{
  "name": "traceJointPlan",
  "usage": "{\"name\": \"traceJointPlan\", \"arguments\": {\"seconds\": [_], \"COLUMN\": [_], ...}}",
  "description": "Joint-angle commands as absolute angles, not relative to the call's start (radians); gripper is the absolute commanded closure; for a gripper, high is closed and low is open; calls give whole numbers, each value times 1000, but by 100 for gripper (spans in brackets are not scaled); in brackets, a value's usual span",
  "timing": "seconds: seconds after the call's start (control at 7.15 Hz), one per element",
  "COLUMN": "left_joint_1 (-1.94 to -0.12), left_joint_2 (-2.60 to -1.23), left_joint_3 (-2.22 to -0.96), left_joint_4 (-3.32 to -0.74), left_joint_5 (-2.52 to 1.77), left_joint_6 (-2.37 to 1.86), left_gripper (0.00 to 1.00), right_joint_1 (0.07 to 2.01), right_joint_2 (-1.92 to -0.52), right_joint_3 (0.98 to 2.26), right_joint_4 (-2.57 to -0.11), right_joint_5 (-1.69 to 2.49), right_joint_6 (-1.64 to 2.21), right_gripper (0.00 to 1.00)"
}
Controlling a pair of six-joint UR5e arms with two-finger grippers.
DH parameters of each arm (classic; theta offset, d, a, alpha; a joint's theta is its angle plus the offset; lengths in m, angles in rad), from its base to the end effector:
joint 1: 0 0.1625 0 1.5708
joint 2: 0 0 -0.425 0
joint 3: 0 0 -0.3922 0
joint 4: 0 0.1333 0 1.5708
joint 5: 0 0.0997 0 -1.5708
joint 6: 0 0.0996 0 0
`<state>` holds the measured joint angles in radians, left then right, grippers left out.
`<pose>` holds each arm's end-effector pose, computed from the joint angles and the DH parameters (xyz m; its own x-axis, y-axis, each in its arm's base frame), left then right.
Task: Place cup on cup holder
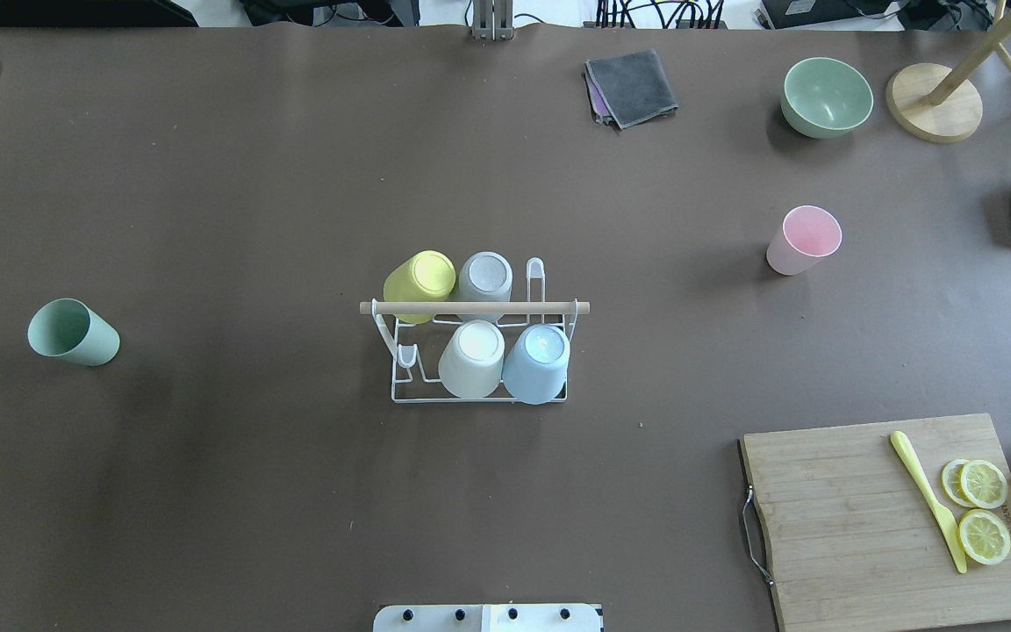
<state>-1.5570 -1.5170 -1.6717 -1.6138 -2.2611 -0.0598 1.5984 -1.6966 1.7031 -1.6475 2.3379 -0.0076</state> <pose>-0.0633 -0.4760 0.6359 0.7696 0.0083 -0.6384 0.0323 0.9981 0.0519 0.0761 -0.4314 0.6601 0.7185 0.0610 0.6929 -0.0221 0.9976 -0.0649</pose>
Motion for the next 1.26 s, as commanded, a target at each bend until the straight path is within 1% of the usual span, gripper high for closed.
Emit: {"name": "traceJointPlan", "arguments": {"seconds": [0.0, 0.7, 1.12], "left_joint_1": [-1557, -1557, -1557], "left_joint_2": [-1516, -1516, -1517], "left_joint_3": [-1672, -1674, -1672], "left_joint_4": [-1614, -1614, -1614], "left_joint_5": [-2261, -2261, -2261], "left_joint_6": [-60, -61, -60], "left_gripper": [2, 2, 2], "right_joint_1": [1598, 1598, 1600], "right_joint_2": [-1697, -1697, -1706], "right_joint_3": [1703, 1694, 1687], "right_joint_4": [-1647, -1646, -1643], "right_joint_5": [2344, 2336, 2339], "right_joint_6": [-8, -14, -88], "right_gripper": [0, 0, 0]}}
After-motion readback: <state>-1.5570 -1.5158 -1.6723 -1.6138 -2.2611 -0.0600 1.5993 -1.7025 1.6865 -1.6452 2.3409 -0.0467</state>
